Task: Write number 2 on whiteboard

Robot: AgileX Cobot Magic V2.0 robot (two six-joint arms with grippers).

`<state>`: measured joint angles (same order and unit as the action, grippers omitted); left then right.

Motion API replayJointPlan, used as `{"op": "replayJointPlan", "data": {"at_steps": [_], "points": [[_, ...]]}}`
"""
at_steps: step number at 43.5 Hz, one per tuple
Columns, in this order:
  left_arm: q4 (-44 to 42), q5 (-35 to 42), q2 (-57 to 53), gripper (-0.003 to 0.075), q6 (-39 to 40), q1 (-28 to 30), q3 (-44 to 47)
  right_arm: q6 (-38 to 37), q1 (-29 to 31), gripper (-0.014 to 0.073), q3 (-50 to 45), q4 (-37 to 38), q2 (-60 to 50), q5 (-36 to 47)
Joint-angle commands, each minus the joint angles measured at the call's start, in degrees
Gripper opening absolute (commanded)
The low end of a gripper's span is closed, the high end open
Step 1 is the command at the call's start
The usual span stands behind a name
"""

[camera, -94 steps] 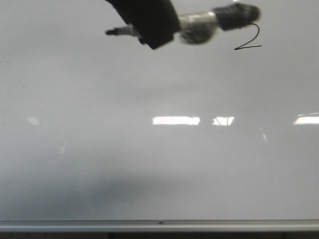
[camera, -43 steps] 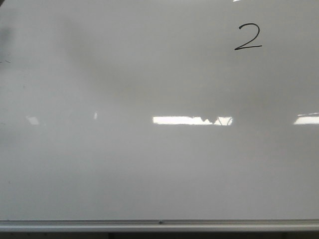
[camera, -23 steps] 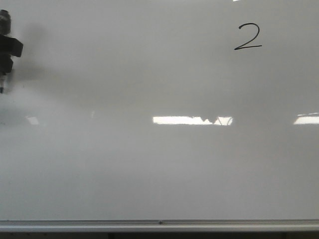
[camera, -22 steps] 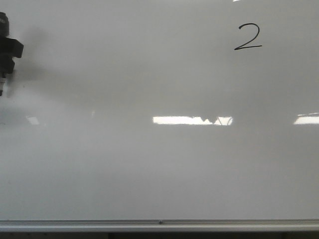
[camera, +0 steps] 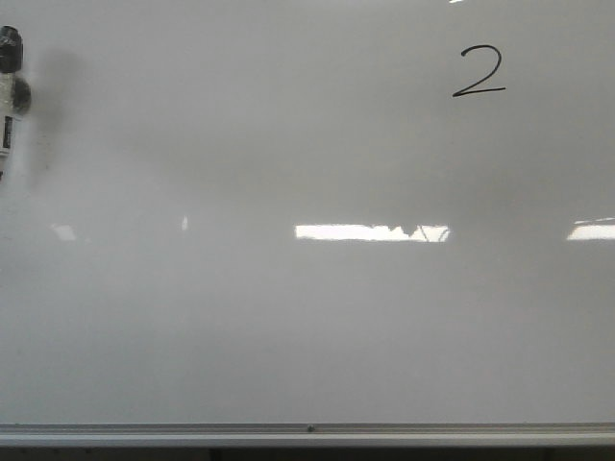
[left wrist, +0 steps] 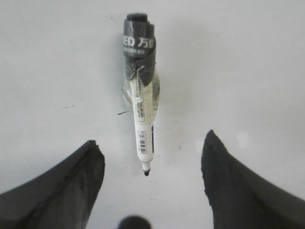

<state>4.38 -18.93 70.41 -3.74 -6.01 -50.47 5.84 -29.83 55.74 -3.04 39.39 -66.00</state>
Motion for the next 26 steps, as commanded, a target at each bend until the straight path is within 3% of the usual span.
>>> {"op": "replayJointPlan", "data": {"at_steps": [1, 11, 26], "points": [[0.32, -2.49, -8.20, 0.0440, 0.31, 0.14, -2.05, -1.55, 0.36, 0.0549, 1.68, 0.59, -2.45, 3.40], [1.24, -12.79, -24.33, 0.0440, 0.31, 0.14, -1.67, -1.86, 0.36, 0.0549, -1.28, 0.59, -9.32, 3.90], [1.24, -19.95, -40.95, 0.0440, 0.31, 0.14, 3.82, -1.88, 0.36, 0.0549, -6.36, 0.59, -15.31, 10.35]]}}
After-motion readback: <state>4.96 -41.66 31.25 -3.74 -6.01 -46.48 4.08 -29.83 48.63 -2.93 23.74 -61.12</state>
